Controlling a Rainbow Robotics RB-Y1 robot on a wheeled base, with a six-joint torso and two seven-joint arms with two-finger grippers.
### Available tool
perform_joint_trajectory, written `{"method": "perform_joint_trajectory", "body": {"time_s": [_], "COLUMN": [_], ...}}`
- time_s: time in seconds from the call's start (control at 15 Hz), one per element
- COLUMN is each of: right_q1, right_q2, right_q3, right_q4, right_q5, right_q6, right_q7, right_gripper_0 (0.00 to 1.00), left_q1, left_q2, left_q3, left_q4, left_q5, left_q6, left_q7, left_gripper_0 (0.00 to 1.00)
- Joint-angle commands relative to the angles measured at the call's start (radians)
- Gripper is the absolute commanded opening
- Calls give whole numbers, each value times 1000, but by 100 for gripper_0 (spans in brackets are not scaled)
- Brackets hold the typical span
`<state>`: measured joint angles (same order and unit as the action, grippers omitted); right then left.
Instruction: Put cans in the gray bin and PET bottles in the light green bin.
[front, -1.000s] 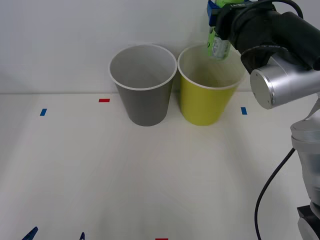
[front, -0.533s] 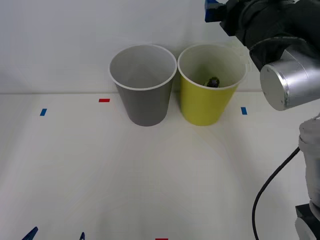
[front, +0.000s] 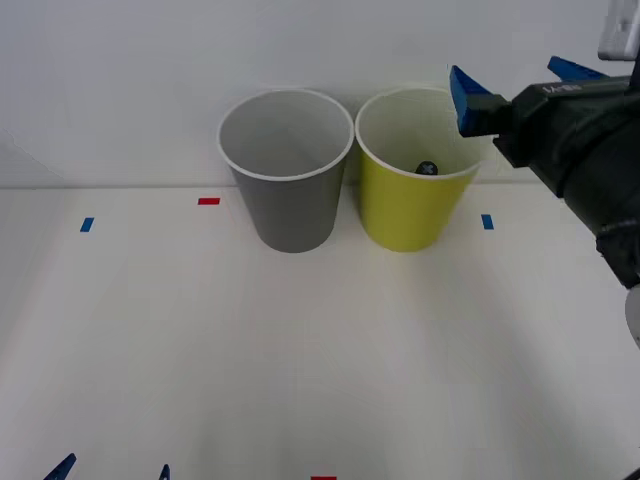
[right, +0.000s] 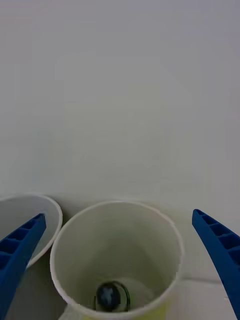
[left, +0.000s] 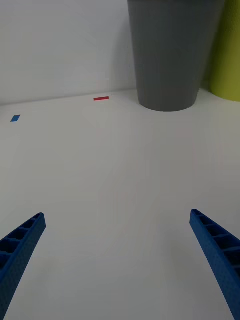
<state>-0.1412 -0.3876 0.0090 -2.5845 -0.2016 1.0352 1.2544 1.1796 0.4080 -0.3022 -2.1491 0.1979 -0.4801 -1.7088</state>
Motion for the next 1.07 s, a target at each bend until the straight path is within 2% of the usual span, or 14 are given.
{"method": "perform_joint_trajectory", "body": {"time_s": [0.07,0.4,0.6,0.8,0.93,1.0,1.07], "right_q1": [198,380,417,482,496,519,543], "right_q2": [-4,-2,-16,-17,-2,10,21], "right_q3": [-18,-24,-27,-27,-24,-23,-23], "right_q4": [-34,-34,-34,-34,-34,-34,-34], "right_q5": [1,1,5,5,2,-9,-45], "right_q6": [-72,-144,-147,-211,-176,-215,-319], "right_q7": [3,3,5,8,11,14,25], "right_gripper_0": [100,100,100,100,100,100,100], "left_q1": [0,0,0,0,0,0,0], "left_q2": [0,0,0,0,0,0,0], "left_q3": [0,0,0,0,0,0,0], "left_q4": [0,0,0,0,0,0,0], "left_q5": [0,0,0,0,0,0,0], "left_q6": [0,0,0,0,0,0,0], "left_q7": [0,0,0,0,0,0,0], "left_gripper_0": [100,100,100,100,100,100,100]}}
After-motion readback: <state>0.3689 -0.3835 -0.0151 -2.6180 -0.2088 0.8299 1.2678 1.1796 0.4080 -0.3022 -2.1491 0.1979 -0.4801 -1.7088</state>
